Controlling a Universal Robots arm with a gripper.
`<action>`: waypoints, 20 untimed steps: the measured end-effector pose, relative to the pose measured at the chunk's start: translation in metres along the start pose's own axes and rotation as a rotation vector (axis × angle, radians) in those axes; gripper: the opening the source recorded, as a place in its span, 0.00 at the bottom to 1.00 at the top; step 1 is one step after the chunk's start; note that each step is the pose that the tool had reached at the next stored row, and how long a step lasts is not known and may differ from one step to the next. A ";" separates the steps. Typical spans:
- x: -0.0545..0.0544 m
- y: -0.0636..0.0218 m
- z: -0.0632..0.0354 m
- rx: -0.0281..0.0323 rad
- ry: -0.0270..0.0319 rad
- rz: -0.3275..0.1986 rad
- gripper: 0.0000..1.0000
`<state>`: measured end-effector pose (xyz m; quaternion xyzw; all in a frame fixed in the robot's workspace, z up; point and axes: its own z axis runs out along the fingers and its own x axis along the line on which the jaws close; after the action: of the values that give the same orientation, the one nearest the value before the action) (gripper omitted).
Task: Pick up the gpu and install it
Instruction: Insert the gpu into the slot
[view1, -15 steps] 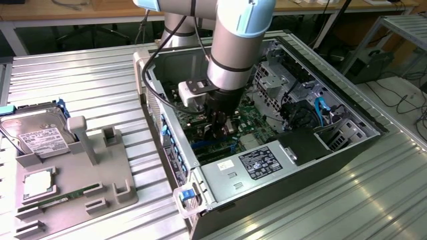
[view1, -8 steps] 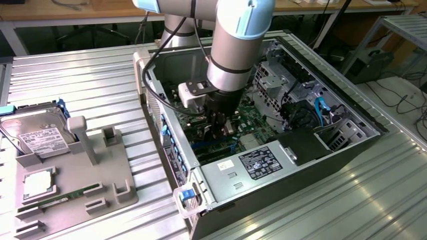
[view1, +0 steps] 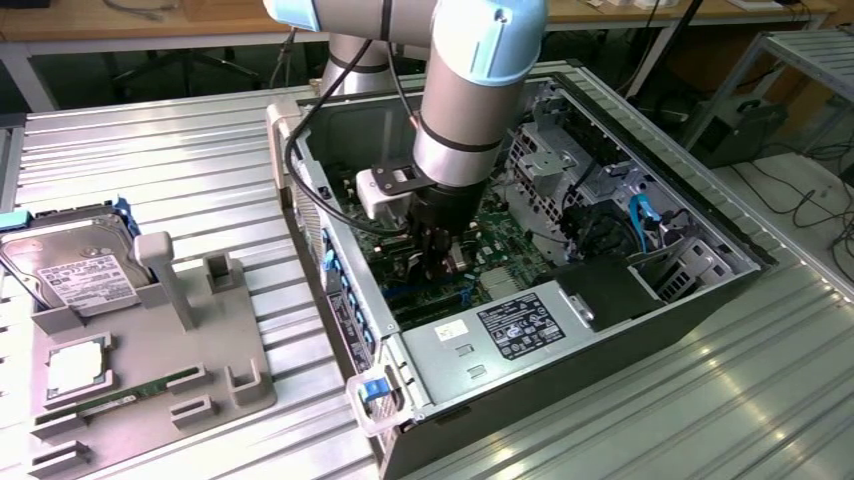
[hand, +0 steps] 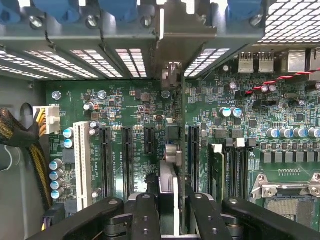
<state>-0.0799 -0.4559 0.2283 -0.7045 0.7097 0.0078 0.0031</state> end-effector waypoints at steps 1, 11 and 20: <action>0.000 0.0000 0.0001 0.0001 -0.0002 0.000 0.28; 0.000 0.0000 0.0001 0.0001 -0.0002 0.000 0.28; 0.000 0.0002 0.0129 -0.0001 -0.0003 0.000 0.28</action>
<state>-0.0802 -0.4559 0.2154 -0.7045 0.7097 0.0080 0.0031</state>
